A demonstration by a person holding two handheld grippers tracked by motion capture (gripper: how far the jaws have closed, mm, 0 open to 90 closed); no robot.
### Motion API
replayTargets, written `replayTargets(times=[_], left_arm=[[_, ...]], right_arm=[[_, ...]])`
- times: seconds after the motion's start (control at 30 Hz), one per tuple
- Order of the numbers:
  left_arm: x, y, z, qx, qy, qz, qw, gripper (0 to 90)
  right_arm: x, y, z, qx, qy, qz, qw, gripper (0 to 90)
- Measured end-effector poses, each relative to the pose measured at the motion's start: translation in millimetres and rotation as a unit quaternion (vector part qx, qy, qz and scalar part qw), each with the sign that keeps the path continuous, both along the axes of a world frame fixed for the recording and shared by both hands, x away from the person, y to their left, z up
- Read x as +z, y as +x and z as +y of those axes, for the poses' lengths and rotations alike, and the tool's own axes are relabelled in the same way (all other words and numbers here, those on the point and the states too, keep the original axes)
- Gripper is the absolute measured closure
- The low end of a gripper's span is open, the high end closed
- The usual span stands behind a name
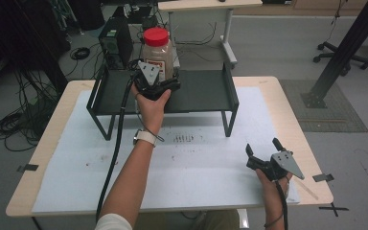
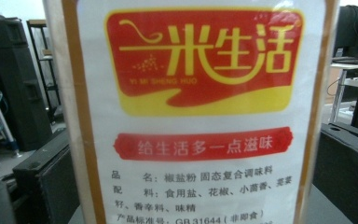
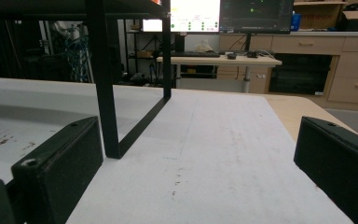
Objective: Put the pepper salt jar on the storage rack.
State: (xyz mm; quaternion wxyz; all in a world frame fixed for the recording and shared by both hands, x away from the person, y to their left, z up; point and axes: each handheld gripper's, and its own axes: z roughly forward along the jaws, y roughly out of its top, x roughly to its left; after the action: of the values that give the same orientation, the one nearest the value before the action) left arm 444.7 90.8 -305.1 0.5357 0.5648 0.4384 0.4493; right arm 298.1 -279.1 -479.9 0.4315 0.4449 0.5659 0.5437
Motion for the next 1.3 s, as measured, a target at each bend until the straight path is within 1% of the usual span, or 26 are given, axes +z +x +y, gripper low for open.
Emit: replayTargets(times=[0.03,0.3,0.47,0.57,0.77,0.87,1.1,1.13,1.3], left_arm=[[0.6,-1.2,-0.2,0.001,0.003,-0.001,1.0,1.2],[2.6,-5.1,-0.5,0.002,0.006,0.0,1.0,0.8],[3.6,-10.2,-0.4,0.002,0.008,-0.001,1.0,0.7],[3.1,-13.3,0.4,0.0,0.005,-0.002,1.0,0.7],[2.2,-18.5,2.6,0.005,0.007,-0.001,1.0,0.7],[2.0,-20.8,4.0,0.005,0.004,0.001,1.0,0.7],[2.5,-30.2,7.5,0.004,0.002,0.001,1.0,0.8],[3.1,-33.8,8.8,0.004,0.002,-0.001,1.0,0.8],[4.5,-40.7,11.9,0.003,-0.001,-0.004,1.0,0.8]], right_arm=[[0.0,0.0,0.0,0.0,0.0,0.0,1.0,1.4],[0.0,0.0,-0.1,0.0,0.0,-0.001,1.0,1.4],[0.0,-0.1,0.0,0.0,0.001,-0.001,1.0,1.3],[0.0,-0.2,-0.1,0.0,0.001,-0.001,1.0,1.3],[-0.1,-0.2,-0.1,0.001,0.001,-0.001,1.0,1.3],[0.0,0.0,-0.1,0.001,0.0,-0.002,1.0,1.3],[0.0,-0.1,0.0,0.0,0.0,-0.001,1.0,1.3],[0.0,-0.1,0.0,0.0,-0.001,-0.001,1.0,1.3],[0.0,0.0,0.1,0.001,-0.001,0.0,1.0,1.3]])
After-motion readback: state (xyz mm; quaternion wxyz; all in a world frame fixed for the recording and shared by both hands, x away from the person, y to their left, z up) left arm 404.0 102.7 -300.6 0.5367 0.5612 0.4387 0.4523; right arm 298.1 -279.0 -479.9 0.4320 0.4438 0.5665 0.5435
